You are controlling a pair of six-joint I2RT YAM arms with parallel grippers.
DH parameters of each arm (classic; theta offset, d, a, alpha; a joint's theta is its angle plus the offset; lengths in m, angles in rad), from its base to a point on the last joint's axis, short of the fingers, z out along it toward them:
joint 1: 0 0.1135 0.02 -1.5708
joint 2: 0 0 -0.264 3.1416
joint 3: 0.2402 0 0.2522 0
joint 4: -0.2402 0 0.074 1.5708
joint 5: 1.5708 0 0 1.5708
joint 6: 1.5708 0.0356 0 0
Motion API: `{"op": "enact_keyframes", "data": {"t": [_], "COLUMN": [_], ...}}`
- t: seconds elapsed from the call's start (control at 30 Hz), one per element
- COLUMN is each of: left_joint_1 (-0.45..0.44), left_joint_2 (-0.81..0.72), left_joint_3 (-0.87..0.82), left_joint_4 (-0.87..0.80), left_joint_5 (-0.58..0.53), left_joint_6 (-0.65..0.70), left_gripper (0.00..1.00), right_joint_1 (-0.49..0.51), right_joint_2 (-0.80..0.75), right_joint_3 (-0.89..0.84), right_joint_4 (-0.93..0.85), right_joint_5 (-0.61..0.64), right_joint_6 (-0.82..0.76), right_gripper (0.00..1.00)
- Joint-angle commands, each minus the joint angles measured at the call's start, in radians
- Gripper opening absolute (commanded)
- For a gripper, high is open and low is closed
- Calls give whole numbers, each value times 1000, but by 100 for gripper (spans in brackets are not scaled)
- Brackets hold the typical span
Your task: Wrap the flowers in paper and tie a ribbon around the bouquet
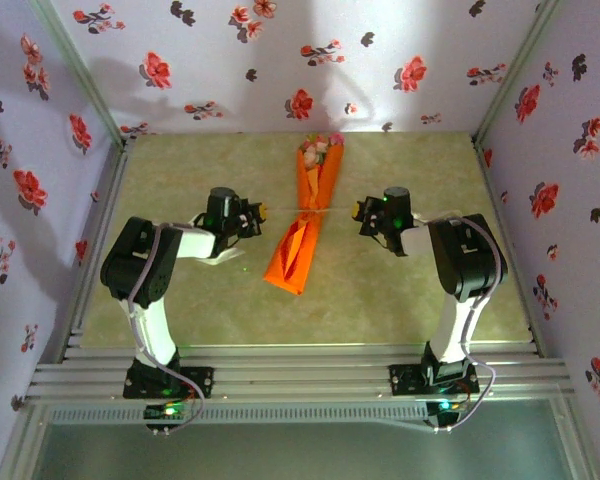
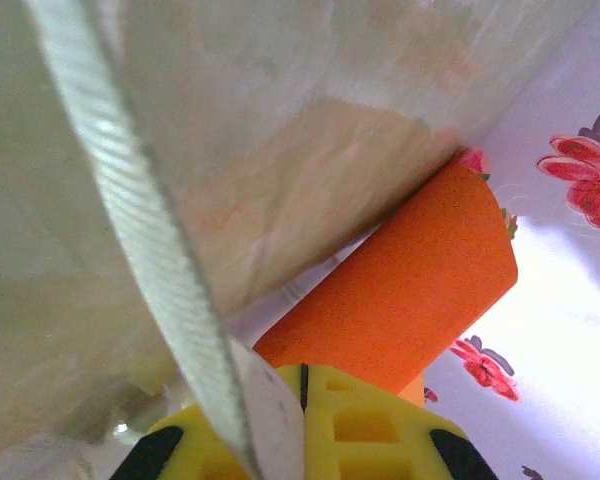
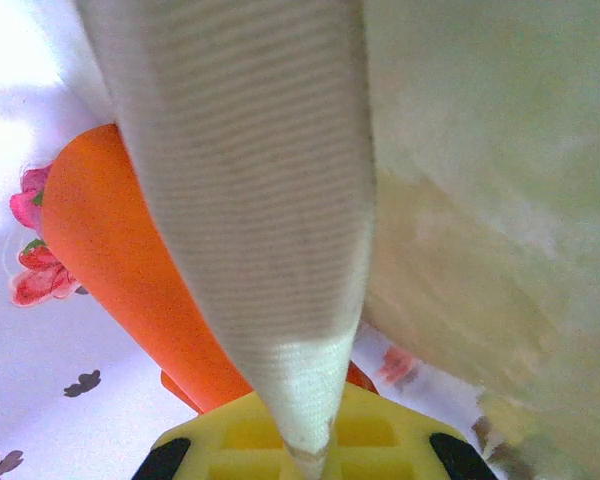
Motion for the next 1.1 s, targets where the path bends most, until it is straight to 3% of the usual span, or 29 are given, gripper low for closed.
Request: {"op": "enact_keyframes", "data": {"t": [0.0, 0.17, 0.33, 0.53, 0.77, 0.97, 1.07], "left_joint_1": [77, 110, 184, 128, 218, 172, 199], "left_joint_2": [-15, -15, -86, -34, -116, -74, -90], "left_joint_3": [0, -39, -75, -60, -108, -96, -123], "left_joint_4": [-17, 44, -12, 39, -15, 29, 41], "left_joint_5": [-169, -181, -162, -174, -152, -153, -161], "left_joint_6": [-110, -145, -94, -136, -94, -131, -140], "left_gripper": [0, 0, 0, 0, 0, 0, 0], "right_joint_1": [-78, -124, -193, -146, -241, -210, -246], "right_joint_2": [-22, -43, -94, -57, -122, -94, -117], "right_joint_3": [-22, -74, -107, -89, -129, -124, -144], "right_joint_4": [-39, -21, -62, -32, -77, -38, -53], "right_joint_5": [198, 202, 181, 189, 169, 173, 170], "right_joint_6": [23, 28, -17, 11, -32, -4, -15], "right_gripper": [0, 0, 0, 0, 0, 0, 0]}}
